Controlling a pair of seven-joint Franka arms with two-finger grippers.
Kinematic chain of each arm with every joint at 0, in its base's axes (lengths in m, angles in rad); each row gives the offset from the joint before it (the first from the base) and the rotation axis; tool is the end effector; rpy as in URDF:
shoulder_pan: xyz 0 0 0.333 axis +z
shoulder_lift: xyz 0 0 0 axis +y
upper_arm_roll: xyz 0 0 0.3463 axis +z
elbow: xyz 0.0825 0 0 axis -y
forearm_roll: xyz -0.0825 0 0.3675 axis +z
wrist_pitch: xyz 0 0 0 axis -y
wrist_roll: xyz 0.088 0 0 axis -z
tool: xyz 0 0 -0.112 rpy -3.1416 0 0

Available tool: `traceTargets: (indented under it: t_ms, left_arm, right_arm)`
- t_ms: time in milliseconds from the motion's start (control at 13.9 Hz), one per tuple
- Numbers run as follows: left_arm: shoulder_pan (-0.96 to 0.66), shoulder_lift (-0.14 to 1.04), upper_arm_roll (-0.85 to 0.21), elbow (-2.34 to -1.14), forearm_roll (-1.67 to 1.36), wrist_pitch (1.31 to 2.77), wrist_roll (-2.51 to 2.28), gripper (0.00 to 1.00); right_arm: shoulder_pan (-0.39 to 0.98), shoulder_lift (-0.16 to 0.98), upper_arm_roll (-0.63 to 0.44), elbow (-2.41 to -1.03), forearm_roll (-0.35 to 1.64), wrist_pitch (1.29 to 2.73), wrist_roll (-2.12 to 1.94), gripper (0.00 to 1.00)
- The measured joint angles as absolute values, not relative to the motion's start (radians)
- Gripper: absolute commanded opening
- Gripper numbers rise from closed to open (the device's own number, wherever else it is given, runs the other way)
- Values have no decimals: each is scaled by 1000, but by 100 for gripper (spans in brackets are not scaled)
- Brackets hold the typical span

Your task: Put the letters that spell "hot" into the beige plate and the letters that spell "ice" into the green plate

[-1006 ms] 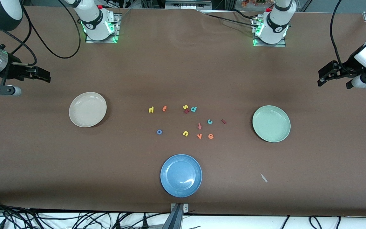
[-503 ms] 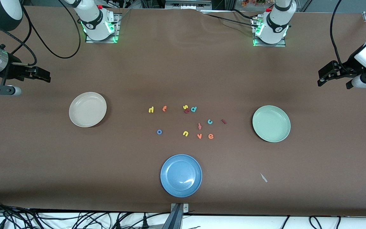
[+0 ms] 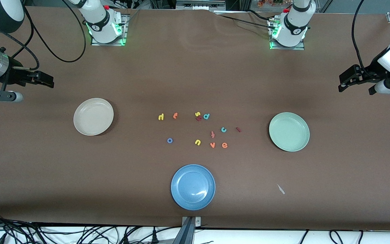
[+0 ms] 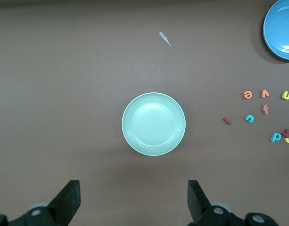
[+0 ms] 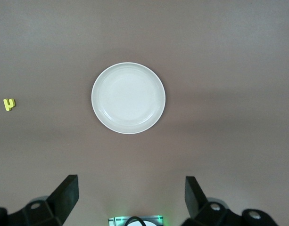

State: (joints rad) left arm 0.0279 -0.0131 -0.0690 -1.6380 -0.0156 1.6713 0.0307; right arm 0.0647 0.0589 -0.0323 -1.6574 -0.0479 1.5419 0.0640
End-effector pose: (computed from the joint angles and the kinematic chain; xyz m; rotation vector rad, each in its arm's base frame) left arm 0.5420 -0.0242 0.6351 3.1239 -0.1103 0.0724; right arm 0.5454 0.0127 0.5768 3.0718 -0.0444 -0.2645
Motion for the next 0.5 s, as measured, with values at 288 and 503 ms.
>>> traceTargets:
  t_ms: [288,503]
  left_arm:
    - [28,-13,-69,-1638,-16,1671,31,100]
    - [28,-13,-69,-1638,-16,1671,31,100]
  right_arm:
    - [65,59,-32,-1657,-48,1542,64,100]
    - [65,62,-32,-1658,-22,1540,69,100]
